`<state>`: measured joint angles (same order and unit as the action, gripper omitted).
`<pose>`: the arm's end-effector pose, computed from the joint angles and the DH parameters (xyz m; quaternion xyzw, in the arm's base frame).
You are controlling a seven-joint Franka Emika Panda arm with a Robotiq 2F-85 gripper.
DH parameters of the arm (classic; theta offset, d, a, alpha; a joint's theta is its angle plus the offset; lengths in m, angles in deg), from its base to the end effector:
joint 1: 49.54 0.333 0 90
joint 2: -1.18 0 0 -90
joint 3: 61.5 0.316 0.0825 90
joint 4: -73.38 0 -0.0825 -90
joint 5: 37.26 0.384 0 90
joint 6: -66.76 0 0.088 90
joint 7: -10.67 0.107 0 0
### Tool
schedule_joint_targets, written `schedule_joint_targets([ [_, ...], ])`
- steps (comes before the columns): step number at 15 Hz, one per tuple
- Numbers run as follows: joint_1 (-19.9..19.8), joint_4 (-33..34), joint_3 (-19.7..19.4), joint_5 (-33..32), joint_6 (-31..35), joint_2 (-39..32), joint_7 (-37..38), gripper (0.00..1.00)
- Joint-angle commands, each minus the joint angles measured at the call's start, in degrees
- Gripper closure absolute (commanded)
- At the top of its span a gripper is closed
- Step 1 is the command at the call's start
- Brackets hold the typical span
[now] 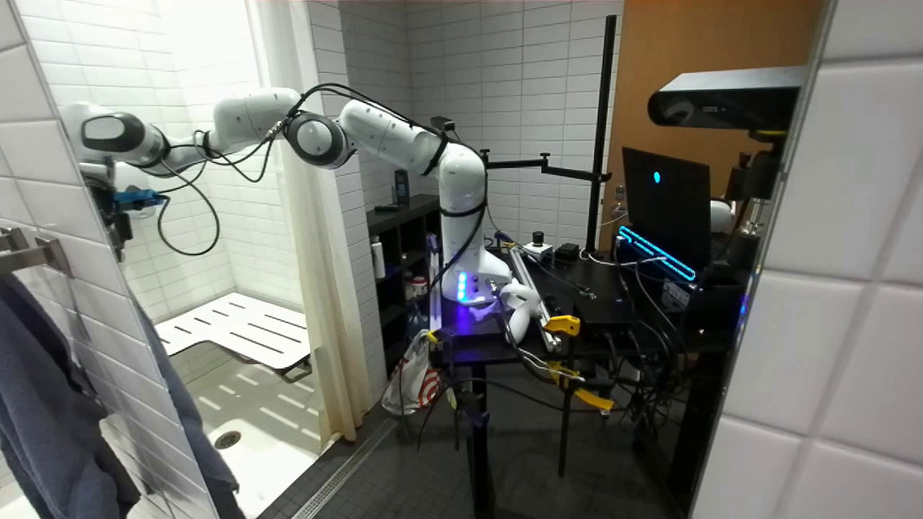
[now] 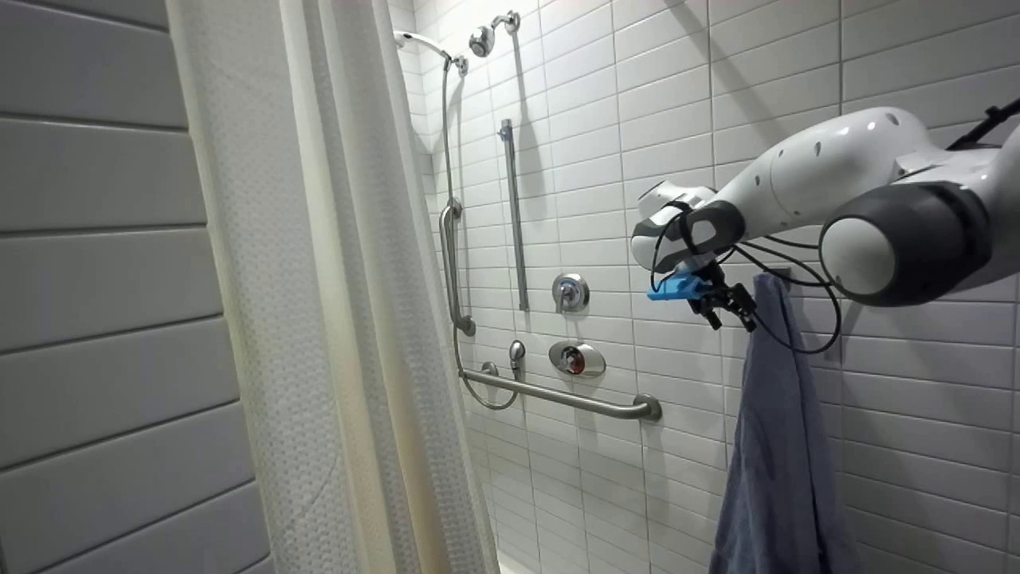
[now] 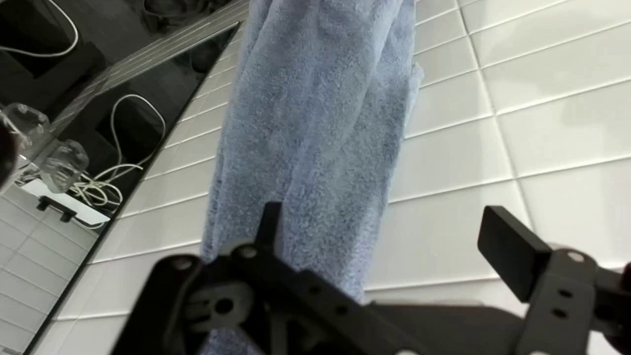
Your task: Pick up the blue towel
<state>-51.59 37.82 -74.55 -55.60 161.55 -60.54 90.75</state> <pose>0.7802 -0.1423 0.3522 0.7027 -0.6635 0.1361 0.2180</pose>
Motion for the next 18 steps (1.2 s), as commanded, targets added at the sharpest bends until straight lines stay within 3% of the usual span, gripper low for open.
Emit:
schedule_joint_targets([
  [1, 0.0, 5.1, -2.1, -1.3, -1.9, -4.2, 3.4, 0.0],
  [5, -1.6, 5.9, -3.1, -0.3, -4.3, -5.2, 6.2, 0.0],
  [6, -2.2, 6.1, -3.0, 0.1, -4.6, -5.2, 6.3, 0.25],
  [8, -3.2, 6.2, -2.5, 0.5, -5.8, -5.2, 6.1, 0.32],
  [12, -3.9, 6.0, -1.7, 1.3, -7.1, -4.7, 5.6, 0.65],
  [16, -1.8, 5.9, -1.0, 0.3, -5.8, -4.5, 3.3, 0.95],
  [18, -0.7, 5.8, -1.0, 0.1, -5.9, -4.6, 2.9, 1.0],
])
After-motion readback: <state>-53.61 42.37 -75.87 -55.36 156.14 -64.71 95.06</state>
